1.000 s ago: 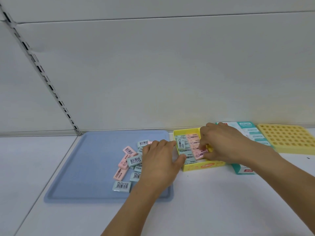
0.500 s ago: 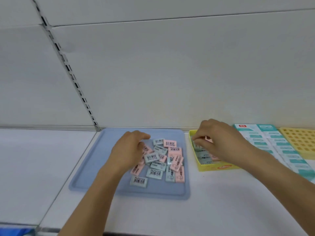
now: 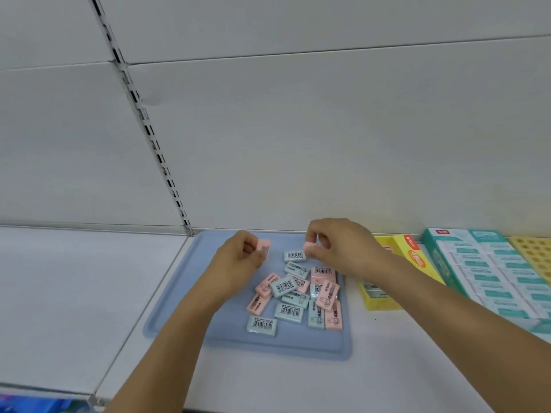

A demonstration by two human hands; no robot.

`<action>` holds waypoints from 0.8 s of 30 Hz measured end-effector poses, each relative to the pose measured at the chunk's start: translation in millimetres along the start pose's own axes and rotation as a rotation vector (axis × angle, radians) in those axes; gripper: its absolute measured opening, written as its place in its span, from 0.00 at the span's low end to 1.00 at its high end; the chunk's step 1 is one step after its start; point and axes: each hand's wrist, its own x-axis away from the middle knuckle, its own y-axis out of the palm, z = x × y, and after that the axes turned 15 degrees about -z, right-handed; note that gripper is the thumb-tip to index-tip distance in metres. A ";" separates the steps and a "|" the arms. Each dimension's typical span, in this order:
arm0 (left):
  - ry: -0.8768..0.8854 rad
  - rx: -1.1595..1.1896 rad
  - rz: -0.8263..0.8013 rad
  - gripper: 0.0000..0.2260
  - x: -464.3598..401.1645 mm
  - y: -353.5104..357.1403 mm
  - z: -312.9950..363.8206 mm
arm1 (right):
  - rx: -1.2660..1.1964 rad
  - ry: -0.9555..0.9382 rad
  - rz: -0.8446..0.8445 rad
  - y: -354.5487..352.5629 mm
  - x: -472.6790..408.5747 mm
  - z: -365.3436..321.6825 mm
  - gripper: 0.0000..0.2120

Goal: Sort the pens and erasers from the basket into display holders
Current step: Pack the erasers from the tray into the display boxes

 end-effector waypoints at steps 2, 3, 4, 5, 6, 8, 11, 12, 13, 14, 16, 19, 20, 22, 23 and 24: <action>-0.031 0.637 -0.065 0.04 7.5 9.1 13.2 | -0.250 -0.048 0.155 0.8 13.4 -0.3 0.06; -0.043 0.889 -0.149 0.04 12.0 14.8 21.6 | -0.380 -0.078 0.208 0.7 20.8 -2.4 0.07; -0.063 1.018 -0.221 0.04 14.9 20.5 28.0 | -0.488 -0.108 0.249 1.0 28.1 -4.4 0.08; -0.087 1.034 -0.278 0.04 16.4 27.0 33.1 | -0.562 -0.140 0.287 1.7 35.0 -6.2 0.08; -0.106 0.987 -0.313 0.05 17.0 33.4 36.9 | -0.601 -0.170 0.327 2.7 41.6 -6.9 0.08; -0.098 0.871 -0.340 0.09 16.0 43.6 42.5 | -0.608 -0.214 0.390 4.2 52.5 -4.7 0.09; -0.020 0.821 -0.340 0.10 17.0 50.2 52.4 | -0.543 -0.273 0.434 4.1 65.3 5.5 0.10; -0.001 0.800 -0.347 0.10 17.3 51.5 54.8 | -0.507 -0.289 0.448 3.0 69.1 8.9 0.10; 0.013 0.776 -0.356 0.10 17.8 53.1 57.0 | -0.463 -0.304 0.465 1.5 72.8 11.8 0.09; 0.026 0.757 -0.363 0.11 18.1 55.0 58.6 | -0.409 -0.319 0.486 0.2 75.9 14.5 0.08; 0.053 0.727 -0.365 0.10 18.2 59.9 61.3 | -0.298 -0.354 0.526 -1.5 80.9 19.9 0.06; 0.087 0.681 -0.326 0.07 19.1 67.2 64.0 | -0.253 -0.363 0.506 -3.8 87.0 26.5 0.06; 0.097 0.663 -0.306 0.07 19.3 69.3 64.7 | -0.249 -0.341 0.483 -5.5 89.4 27.3 0.08; 0.118 0.626 -0.262 0.07 20.6 73.6 66.7 | -0.239 -0.283 0.456 -8.6 93.7 27.8 0.11; 0.129 0.609 -0.242 0.07 21.4 75.7 67.7 | -0.235 -0.253 0.457 -9.5 95.2 27.1 0.11; 0.138 0.598 -0.225 0.07 22.4 77.3 68.9 | -0.222 -0.230 0.464 -10.0 95.8 25.8 0.11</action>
